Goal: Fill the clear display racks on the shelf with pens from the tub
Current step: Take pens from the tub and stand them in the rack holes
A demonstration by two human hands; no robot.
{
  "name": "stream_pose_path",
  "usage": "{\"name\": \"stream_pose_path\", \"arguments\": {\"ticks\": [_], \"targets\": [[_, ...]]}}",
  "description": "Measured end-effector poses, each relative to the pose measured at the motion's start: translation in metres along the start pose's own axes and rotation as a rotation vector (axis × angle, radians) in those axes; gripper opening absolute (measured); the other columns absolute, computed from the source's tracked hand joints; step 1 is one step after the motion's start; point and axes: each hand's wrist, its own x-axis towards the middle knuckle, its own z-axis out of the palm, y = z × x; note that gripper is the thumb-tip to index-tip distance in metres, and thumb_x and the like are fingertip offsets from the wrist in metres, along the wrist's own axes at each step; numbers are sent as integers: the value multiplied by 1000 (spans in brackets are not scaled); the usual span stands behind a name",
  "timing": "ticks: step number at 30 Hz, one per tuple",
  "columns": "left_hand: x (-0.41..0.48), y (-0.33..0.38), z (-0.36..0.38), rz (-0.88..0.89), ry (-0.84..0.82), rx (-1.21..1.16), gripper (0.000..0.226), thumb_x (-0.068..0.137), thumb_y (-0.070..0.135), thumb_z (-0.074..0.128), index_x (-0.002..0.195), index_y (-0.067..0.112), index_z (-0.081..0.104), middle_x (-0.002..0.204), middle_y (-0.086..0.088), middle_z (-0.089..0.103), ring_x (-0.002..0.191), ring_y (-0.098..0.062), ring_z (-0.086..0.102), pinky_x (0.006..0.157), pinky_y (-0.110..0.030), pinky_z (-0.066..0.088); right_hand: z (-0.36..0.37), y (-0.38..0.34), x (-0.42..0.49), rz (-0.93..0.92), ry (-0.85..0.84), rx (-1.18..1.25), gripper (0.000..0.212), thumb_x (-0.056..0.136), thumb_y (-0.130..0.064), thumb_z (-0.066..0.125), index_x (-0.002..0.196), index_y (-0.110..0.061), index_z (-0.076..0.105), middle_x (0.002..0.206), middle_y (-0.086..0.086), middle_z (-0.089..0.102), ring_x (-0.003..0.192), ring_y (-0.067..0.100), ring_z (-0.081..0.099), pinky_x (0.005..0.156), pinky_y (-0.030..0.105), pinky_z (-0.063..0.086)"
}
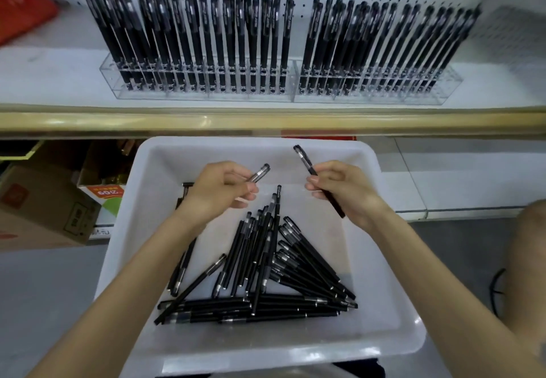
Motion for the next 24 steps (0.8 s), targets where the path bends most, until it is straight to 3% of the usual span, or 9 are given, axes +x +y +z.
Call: {"name": "stream_pose_path", "arguments": {"ticks": [4, 9, 13, 20, 22, 24], "targets": [[5, 32, 15, -33, -41, -245, 15, 83, -5, 65, 91, 7, 62, 85, -12, 73, 71, -14, 70, 70, -26, 59, -2, -16, -5, -67, -11, 26, 19, 95, 1, 50, 111, -2, 59, 85, 10, 66, 65, 9, 58, 60, 16, 45], [16, 66, 36, 42, -48, -292, 10, 90, 2, 60, 99, 2, 63, 88, -11, 73, 71, -11, 70, 65, -21, 58, -11, -31, -8, -117, 74, -1, 33, 104, -26, 34, 120, -12, 59, 75, 4, 64, 55, 7, 49, 56, 19, 38], [24, 85, 58, 69, -66, -283, 9, 93, 4, 56, 96, 1, 64, 89, -13, 69, 68, -11, 69, 66, -25, 59, -18, -53, -9, -181, 71, 38, 30, 103, -26, 38, 117, -18, 64, 76, -1, 61, 55, 8, 45, 53, 18, 36], [37, 119, 76, 112, -44, -220, 10, 92, 12, 60, 93, 7, 69, 86, -10, 70, 73, -14, 67, 69, -26, 60, -42, -102, 3, -413, 112, 23, 23, 100, -22, 45, 116, -19, 62, 68, -3, 50, 48, 9, 31, 46, 24, 18], [40, 127, 77, 114, -51, -211, 11, 90, 13, 63, 94, 7, 70, 86, -9, 73, 74, -14, 68, 69, -25, 59, -48, -112, 7, -472, 122, 5, 25, 101, -23, 43, 115, -12, 61, 66, -6, 51, 45, 9, 30, 45, 27, 16], [43, 133, 78, 122, -56, -193, 11, 88, 12, 64, 95, 7, 71, 86, -8, 74, 72, -13, 70, 68, -25, 59, -53, -118, 11, -510, 135, -56, 32, 102, -22, 42, 112, 5, 56, 67, -12, 58, 44, 11, 30, 45, 29, 16]]}}
